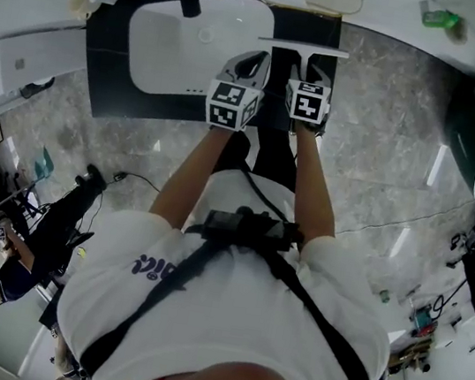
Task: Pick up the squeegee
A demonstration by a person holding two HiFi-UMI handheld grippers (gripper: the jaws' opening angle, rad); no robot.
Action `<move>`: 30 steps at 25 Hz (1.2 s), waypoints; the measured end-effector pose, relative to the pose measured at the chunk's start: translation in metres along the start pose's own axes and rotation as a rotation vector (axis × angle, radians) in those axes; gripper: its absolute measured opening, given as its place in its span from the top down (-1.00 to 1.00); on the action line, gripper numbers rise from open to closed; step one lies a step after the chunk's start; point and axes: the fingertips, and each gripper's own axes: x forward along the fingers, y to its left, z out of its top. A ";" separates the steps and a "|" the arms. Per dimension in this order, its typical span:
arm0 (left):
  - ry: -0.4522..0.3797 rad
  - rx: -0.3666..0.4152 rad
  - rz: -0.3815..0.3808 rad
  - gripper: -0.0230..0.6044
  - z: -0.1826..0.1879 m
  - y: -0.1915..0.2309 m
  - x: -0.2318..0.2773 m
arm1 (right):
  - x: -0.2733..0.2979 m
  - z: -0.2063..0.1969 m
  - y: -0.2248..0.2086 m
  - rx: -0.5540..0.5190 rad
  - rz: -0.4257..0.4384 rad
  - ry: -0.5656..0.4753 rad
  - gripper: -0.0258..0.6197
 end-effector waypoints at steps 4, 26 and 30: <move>0.002 -0.008 0.006 0.89 0.000 0.005 -0.003 | 0.004 -0.005 -0.001 0.004 -0.021 0.026 0.50; -0.232 -0.007 0.055 0.89 0.092 0.023 -0.095 | -0.114 0.126 0.062 -0.060 -0.002 -0.395 0.63; -0.323 0.054 0.065 0.89 0.134 0.019 -0.124 | -0.164 0.172 0.080 -0.056 0.026 -0.550 0.63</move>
